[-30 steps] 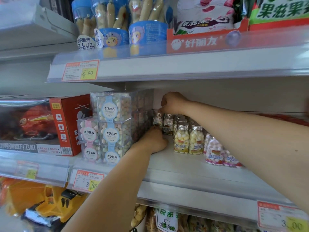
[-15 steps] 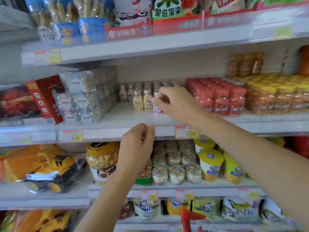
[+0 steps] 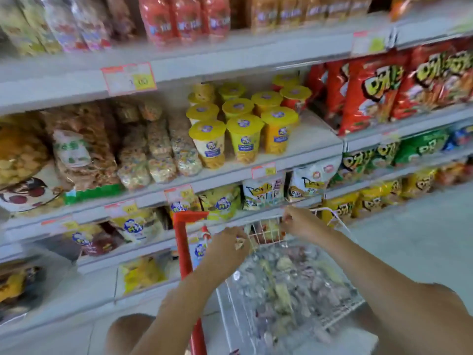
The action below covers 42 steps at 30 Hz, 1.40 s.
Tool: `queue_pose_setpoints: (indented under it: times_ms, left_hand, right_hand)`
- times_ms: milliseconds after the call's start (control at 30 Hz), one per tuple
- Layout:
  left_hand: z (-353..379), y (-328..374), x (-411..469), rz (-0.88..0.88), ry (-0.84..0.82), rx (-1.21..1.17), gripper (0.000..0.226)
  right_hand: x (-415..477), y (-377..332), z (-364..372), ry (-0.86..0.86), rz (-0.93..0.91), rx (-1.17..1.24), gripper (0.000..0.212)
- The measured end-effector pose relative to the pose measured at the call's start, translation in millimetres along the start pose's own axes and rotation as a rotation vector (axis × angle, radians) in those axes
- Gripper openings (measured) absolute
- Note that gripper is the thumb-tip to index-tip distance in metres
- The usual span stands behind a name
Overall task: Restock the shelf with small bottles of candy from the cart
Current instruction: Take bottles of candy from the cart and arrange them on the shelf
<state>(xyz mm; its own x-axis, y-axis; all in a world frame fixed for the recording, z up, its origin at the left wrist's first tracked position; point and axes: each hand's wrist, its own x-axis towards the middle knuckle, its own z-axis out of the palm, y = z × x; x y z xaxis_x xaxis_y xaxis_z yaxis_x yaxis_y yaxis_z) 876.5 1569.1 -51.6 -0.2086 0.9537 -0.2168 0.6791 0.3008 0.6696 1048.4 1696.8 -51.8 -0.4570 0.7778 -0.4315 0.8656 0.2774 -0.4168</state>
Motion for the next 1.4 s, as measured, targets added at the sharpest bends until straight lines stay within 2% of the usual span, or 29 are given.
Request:
queue_pose_setpoints:
  times_ms: [67, 133, 267, 367, 467, 633, 733, 867, 1000, 1167, 1233, 1300, 1400]
  left_hand:
    - [31.8, -6.1, 16.7, -0.092, -0.138, 0.1, 0.034]
    - [59.5, -16.1, 35.1, -0.188, -0.247, 0.16, 0.047]
    - [109.1, -51.1, 68.0, -0.424, -0.359, 0.2, 0.054]
    - [131.8, -76.3, 81.4, -0.548, -0.357, 0.256, 0.045]
    - [148.9, -90.2, 91.7, -0.539, -0.345, 0.247, 0.048]
    - [171.7, -119.4, 116.4, -0.603, -0.331, 0.146, 0.059]
    - [175.6, -124.6, 126.8, -0.536, -0.382, 0.268, 0.052]
    - [182.5, -128.9, 137.0, -0.473, -0.411, 0.335, 0.049]
    - [186.0, -131.6, 142.2, -0.474, -0.434, 0.428, 0.04]
    - [178.4, -129.0, 152.6, -0.466, -0.488, 0.433, 0.029]
    - [175.0, -126.8, 151.9, -0.46, -0.497, 0.455, 0.03]
    - [170.7, -125.8, 151.5, -0.432, -0.512, 0.514, 0.03]
    - [161.0, -117.5, 148.8, -0.431, -0.545, 0.522, 0.028]
  right_hand:
    - [6.4, 37.1, 25.7, -0.028, 0.094, 0.034, 0.022]
    - [12.3, 66.0, 49.7, -0.031, 0.136, 0.076, 0.016]
    - [43.0, 97.3, 95.8, 0.048, 0.183, 0.13, 0.023]
    - [78.2, 100.8, 131.1, 0.011, 0.126, 0.158, 0.041]
    - [95.1, 86.7, 149.2, -0.06, 0.051, 0.044, 0.043]
    - [120.7, 93.4, 186.3, -0.151, 0.022, 0.017, 0.056]
    - [136.1, 99.1, 196.9, -0.217, -0.031, -0.082, 0.058]
    - [135.6, 97.6, 195.7, -0.164, -0.163, -0.237, 0.049]
    - [113.6, 88.1, 204.4, -0.2, -0.359, -0.294, 0.036]
    - [99.2, 67.1, 227.1, -0.313, -0.392, -0.486, 0.061]
    - [96.5, 60.0, 239.3, -0.352, -0.331, -0.483, 0.056]
    - [98.1, 54.5, 249.5, -0.32, -0.241, -0.405, 0.049]
    - [97.4, 47.8, 239.8, -0.315, -0.256, -0.38, 0.049]
